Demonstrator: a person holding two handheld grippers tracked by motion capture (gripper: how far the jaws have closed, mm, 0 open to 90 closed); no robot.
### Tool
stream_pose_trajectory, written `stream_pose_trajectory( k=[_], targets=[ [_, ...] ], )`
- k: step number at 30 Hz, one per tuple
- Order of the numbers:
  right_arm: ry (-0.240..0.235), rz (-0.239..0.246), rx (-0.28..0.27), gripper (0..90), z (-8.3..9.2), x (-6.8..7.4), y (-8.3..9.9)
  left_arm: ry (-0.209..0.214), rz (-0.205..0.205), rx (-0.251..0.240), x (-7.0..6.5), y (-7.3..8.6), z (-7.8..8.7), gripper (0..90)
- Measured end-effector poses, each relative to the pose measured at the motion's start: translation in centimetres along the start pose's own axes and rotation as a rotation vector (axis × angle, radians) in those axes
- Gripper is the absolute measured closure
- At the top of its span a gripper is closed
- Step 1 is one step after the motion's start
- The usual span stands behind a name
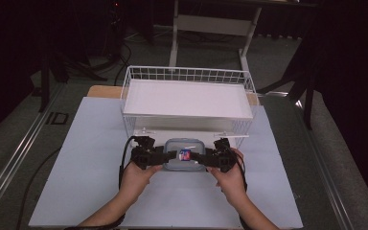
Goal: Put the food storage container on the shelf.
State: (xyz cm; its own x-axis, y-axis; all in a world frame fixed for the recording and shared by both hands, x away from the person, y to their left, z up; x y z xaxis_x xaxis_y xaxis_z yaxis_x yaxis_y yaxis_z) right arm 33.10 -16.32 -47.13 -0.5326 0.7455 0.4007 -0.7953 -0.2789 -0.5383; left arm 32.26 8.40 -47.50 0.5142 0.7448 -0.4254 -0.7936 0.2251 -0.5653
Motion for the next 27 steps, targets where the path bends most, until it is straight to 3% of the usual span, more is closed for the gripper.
stream_pose_trajectory(
  k=[2, 8, 19, 27],
  targets=[
    [-0.004, -0.002, -0.014, 36.8, -0.2, -0.5, -0.3, -0.011, -0.018, -0.006, 0.2, -0.4, -0.3, 45.2],
    [0.003, 0.001, -0.020, 36.7, -1.1, -1.7, -1.1, -0.010, -0.009, -0.020, 1.0, -0.9, -1.3, 45.1],
    [0.027, -0.017, -0.036, 36.5, -2.6, -2.8, -1.7, 0.007, -0.014, -0.050, 2.9, -1.1, -3.1, 45.1],
    [0.032, -0.022, -0.057, 35.9, -3.3, -3.6, -2.2, -0.008, -0.016, -0.058, 3.5, -1.7, -4.0, 45.0]
  ],
)
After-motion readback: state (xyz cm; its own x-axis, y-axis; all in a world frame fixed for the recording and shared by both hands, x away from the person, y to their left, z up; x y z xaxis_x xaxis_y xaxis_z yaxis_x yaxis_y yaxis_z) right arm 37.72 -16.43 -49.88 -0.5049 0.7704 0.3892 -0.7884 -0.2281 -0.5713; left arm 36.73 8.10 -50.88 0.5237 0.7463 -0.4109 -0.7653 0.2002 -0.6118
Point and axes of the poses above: each handheld gripper's, and its own axes: z roughly backward along the jaws, y roughly out of its underside, x roughly to its left, the point moved 1 cm from there along -z, roughly forward along the jaws, and after that the axes turned 12 degrees about x, right-handed, at the moved point
